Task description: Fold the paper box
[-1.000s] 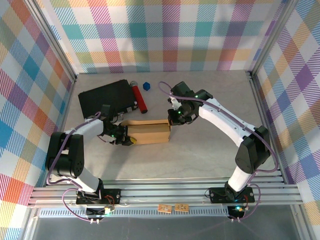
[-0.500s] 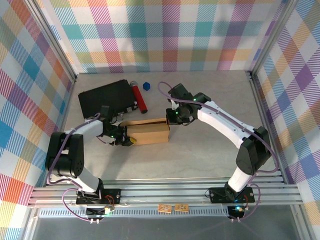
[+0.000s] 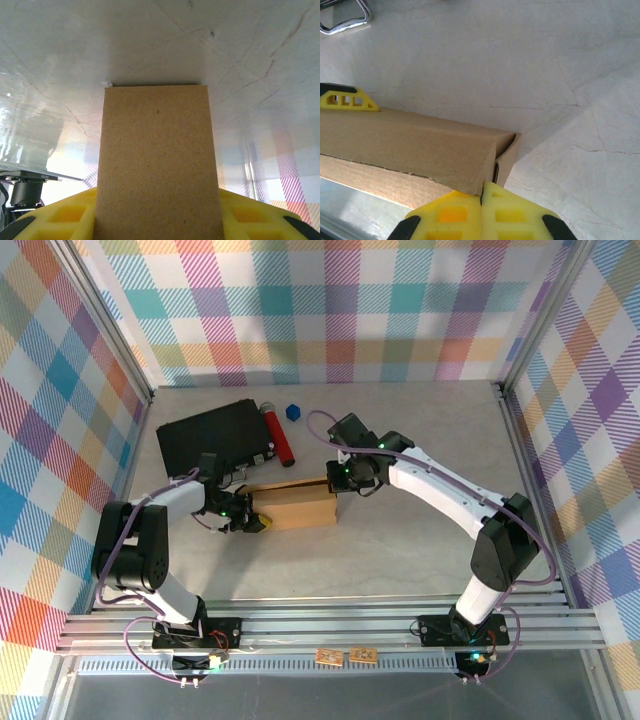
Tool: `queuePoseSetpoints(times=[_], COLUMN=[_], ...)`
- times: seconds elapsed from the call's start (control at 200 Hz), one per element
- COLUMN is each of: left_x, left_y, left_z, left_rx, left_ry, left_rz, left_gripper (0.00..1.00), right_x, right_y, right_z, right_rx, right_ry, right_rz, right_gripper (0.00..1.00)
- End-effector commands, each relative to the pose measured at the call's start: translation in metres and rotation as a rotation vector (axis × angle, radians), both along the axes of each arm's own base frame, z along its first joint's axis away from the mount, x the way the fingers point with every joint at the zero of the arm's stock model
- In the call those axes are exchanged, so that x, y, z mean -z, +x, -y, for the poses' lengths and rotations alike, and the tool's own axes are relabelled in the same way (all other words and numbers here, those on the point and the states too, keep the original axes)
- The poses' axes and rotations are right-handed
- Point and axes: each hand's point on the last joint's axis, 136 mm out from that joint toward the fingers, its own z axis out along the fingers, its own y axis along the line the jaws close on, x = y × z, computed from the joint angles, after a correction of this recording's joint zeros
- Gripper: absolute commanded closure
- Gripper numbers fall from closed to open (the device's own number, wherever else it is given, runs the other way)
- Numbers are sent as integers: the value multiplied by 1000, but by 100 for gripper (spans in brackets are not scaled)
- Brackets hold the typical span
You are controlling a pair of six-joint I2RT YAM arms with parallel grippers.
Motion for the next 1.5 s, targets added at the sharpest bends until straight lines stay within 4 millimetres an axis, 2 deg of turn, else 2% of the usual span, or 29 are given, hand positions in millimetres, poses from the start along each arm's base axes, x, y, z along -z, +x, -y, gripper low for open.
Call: queuePoseSetpoints(times=[0.0,0.21,0.375,0.415,0.55,0.71,0.865,0.89,0.985,1.21,1.295,1.395,1.495], left_x=[11,12,11,10,2,-22,-44,-46,-52,-46,-58,-82,-110], left_y=[3,4,8,10,16,23,12,10,-1,-27,-27,-22,-13], left_z=[-8,-9,-8,-8,-8,-21,-32,-34,-37,-42,-57,-81,-106], left_rx=[-50,-69,-65,-57,-21,90,200,211,244,297,317,406,563], left_ry=[46,52,48,43,47,101,158,167,186,198,279,431,611], left_rz=[-15,-23,-10,-4,39,143,185,193,212,179,213,280,371], left_gripper=[74,79,77,72,41,15,7,0,0,0,0,1,12], right_x=[25,35,47,48,42,40,35,34,30,22,20,17,12], right_y=[-27,-39,-41,-39,-29,-23,-19,-18,-14,-1,2,5,10], right_z=[5,8,15,16,16,14,14,14,15,13,13,12,10], right_rx=[-50,-44,-22,-16,-11,-15,-26,-26,-24,-21,-20,-20,-21], right_ry=[-87,-132,-175,-186,-227,-244,-222,-219,-205,-193,-193,-189,-188], right_rz=[-48,2,25,32,41,-5,-33,-34,-44,-49,-51,-55,-50], right_gripper=[100,100,100,100,100,100,100,100,100,100,100,100,100])
